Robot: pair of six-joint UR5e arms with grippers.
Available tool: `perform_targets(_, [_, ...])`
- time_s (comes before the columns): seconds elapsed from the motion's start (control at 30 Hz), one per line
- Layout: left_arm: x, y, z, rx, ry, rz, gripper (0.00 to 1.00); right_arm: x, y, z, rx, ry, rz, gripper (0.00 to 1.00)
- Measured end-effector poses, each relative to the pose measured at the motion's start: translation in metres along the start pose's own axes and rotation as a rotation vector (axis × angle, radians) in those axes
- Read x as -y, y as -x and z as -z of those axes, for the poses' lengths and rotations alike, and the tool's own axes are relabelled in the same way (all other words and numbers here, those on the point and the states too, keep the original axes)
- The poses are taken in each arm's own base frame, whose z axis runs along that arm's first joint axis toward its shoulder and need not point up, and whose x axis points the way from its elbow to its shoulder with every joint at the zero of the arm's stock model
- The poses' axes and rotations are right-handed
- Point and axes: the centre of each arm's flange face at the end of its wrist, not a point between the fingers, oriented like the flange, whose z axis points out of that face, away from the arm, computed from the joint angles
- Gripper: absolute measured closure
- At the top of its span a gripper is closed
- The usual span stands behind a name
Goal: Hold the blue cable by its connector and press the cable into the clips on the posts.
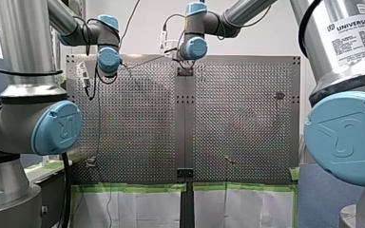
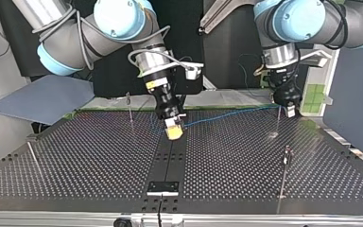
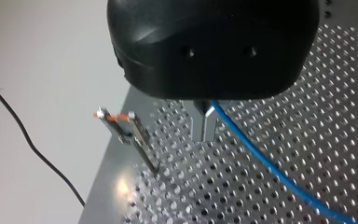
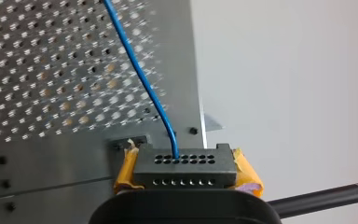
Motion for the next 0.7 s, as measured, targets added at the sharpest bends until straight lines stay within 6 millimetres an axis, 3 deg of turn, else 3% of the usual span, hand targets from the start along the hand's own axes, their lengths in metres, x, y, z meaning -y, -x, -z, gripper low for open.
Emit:
perform_targets(0.2, [-0.007, 0.018, -0.022, 0.002, 0.000, 0.000, 1.00, 0.002, -0.004, -0.003, -0.006, -0.013, -0.002, 1.00])
perform_targets(0.53, [-0.005, 0.062, -0.045, 0.067, -0.042, 0.037, 1.00, 0.012, 0.028, -0.014, 0.046, -0.032, 0.000, 1.00])
perform_targets(0.7, [-0.001, 0.071, -0.051, 0.080, -0.068, 0.047, 1.00, 0.016, 0.026, -0.020, 0.038, -0.037, -0.010, 1.00])
